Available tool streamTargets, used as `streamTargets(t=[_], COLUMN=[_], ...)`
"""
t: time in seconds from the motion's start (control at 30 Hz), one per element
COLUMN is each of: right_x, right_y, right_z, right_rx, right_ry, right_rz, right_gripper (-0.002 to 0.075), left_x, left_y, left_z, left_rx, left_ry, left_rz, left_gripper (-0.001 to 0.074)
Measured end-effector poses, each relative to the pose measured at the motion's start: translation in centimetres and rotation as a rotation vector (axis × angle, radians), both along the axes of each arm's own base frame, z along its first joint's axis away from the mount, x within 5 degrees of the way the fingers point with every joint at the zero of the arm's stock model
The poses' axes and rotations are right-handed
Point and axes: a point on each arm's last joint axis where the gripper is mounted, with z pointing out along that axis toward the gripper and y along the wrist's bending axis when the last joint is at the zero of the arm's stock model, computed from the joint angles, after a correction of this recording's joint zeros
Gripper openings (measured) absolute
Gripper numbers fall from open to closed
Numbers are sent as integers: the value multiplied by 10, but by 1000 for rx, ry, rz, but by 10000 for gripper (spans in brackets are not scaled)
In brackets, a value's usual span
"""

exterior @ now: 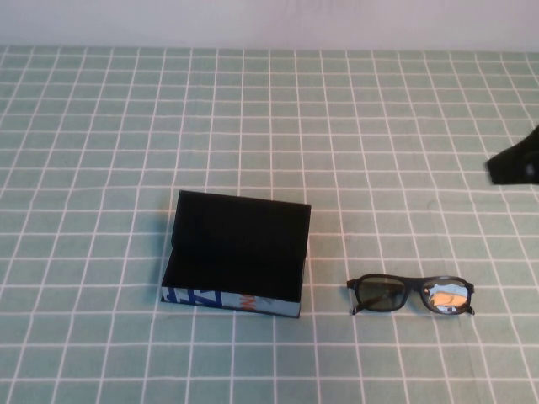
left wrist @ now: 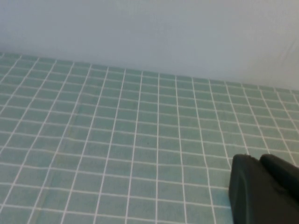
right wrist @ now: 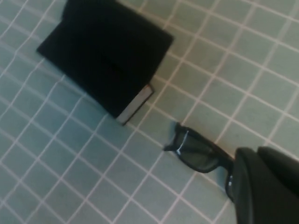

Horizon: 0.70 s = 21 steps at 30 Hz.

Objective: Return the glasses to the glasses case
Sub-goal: Pick up the glasses from the table

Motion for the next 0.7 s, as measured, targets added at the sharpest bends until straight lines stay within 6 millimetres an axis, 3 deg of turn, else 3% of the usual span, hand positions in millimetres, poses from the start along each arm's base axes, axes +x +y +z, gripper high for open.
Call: streamTargets(t=[0.1,0.3,0.5,0.6,0.7], right_x=[10,17,26,32,42], right_y=[14,48,80,89,91], right_z=[-15,-59,-86,-97,-109], right_rx=[-34,-366,-531,-572,-604], right_ry=[4,64,21,-6,-18], right_rz=[186,516,654,677,676], right_gripper=[-13,-13,-3,69,216], left_x=[0,-1,-1,-1,-1], left_y=[0,1,1,1,1], left_z=[-2,-5,-5,-5,-5], left_rx=[2,3,0,0,0], left_ry=[24,52,56,56,56], left_rz=[5,9,9,9,9], left_gripper=[1,1,2,2,2])
